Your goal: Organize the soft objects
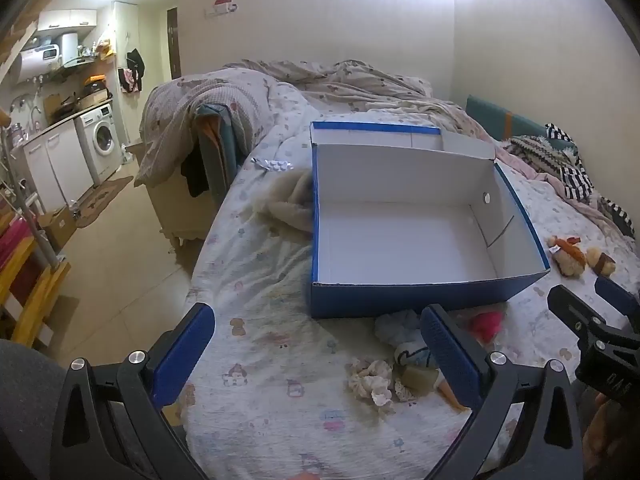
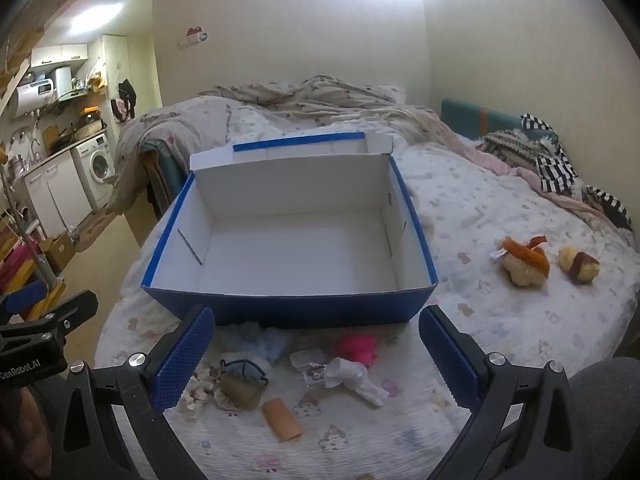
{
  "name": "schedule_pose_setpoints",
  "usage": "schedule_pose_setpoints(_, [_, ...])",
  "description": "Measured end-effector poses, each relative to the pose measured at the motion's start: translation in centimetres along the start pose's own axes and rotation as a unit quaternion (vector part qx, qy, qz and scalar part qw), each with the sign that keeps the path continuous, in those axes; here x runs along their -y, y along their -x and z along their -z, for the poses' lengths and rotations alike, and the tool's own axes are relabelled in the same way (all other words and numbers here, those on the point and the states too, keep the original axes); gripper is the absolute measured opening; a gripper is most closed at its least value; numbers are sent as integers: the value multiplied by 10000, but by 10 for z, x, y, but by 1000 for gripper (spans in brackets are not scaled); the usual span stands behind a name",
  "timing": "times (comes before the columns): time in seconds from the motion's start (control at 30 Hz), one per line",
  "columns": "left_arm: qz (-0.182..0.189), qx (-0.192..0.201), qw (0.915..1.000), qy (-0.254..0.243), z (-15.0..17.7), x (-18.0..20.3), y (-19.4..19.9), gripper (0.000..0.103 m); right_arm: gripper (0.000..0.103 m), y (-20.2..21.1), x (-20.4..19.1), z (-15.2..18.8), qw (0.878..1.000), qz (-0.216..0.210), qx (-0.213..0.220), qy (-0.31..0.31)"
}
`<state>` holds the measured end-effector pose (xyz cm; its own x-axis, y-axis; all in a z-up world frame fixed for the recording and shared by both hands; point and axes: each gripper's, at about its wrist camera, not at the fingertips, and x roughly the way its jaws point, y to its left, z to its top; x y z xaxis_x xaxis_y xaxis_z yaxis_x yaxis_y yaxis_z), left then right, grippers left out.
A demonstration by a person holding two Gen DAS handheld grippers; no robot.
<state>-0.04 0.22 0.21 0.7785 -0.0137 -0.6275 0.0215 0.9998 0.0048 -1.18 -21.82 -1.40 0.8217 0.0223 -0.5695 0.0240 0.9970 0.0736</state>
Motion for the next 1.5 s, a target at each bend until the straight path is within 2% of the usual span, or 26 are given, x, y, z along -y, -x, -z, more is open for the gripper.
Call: schedule_pose_setpoints(1.5, [-18, -8, 10000, -26, 3, 1, 0, 103, 103, -1, 1, 0, 10000, -61, -10, 0])
